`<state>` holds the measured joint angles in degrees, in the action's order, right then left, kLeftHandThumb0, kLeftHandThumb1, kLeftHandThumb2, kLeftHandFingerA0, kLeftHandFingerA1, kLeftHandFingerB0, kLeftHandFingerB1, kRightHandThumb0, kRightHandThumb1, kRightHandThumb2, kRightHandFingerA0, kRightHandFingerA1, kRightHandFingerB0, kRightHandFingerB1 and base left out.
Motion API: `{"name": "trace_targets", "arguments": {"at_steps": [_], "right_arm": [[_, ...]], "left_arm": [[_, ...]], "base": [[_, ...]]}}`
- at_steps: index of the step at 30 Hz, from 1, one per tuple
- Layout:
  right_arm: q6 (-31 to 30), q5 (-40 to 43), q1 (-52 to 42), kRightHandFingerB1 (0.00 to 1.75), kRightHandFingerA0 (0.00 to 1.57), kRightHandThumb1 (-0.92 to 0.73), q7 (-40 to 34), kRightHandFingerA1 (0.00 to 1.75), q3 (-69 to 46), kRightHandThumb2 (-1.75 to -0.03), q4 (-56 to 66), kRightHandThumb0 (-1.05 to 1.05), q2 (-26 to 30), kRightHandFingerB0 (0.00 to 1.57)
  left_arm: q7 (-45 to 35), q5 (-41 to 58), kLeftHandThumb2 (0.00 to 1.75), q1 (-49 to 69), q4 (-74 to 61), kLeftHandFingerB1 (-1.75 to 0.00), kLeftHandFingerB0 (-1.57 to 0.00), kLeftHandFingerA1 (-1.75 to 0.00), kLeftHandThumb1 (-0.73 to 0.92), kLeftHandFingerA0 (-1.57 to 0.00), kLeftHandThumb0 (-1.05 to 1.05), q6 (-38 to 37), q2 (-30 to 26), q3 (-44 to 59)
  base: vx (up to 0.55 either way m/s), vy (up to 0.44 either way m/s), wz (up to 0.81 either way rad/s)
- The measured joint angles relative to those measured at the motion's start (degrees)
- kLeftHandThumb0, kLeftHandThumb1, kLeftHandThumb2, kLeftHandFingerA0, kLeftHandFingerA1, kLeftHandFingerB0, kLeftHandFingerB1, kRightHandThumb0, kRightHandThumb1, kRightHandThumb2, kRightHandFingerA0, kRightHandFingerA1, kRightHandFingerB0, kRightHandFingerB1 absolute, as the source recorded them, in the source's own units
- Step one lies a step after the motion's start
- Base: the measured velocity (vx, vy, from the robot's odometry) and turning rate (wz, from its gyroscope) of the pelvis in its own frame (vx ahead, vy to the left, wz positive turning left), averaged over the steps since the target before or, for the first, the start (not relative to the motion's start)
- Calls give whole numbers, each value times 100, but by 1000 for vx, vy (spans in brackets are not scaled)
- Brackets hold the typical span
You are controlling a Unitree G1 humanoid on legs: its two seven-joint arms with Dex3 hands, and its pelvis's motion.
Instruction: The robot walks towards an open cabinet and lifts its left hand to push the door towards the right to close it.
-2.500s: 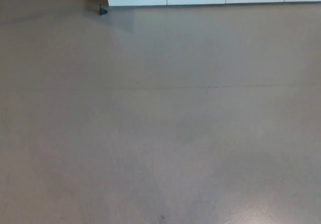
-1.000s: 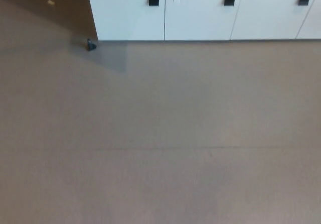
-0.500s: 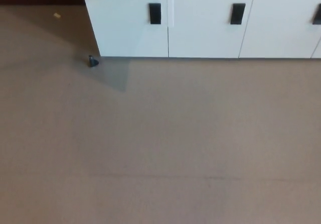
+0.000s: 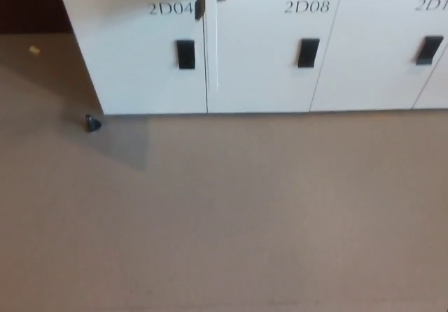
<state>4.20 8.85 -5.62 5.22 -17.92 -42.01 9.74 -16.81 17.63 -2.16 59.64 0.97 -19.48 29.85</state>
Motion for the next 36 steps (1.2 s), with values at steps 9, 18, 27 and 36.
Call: {"name": "trace_targets", "arguments": {"at_steps": [9,18,27,36], "right_arm": [[47,-36,23,44,70,-59,-6,50,8,-57,-65,-24,52,48],[60,-57,17,44,71,-61,-5,50,39,-58,-28,-24,133,48],[127,-79,101,45,74,-61,4,51,133,-58,-99,-24,124,50],[140,-122,47,45,74,-61,3,50,190,-58,-100,-25,128,51]], "left_arm": [[0,2,62,31,-8,-41,-43,-47,75,-58,-19,-12,16,-36],[8,-4,61,60,-28,-40,-43,-47,74,-60,-19,-22,30,-121],[66,-20,62,-30,-57,-40,-42,-46,75,-59,-19,-36,-32,-176],[92,-53,61,46,-40,-41,-45,-46,74,-57,-20,-51,-41,-204]], "base": [[399,-167,27],[348,-120,-10],[387,128,-12],[164,-33,10]]}}
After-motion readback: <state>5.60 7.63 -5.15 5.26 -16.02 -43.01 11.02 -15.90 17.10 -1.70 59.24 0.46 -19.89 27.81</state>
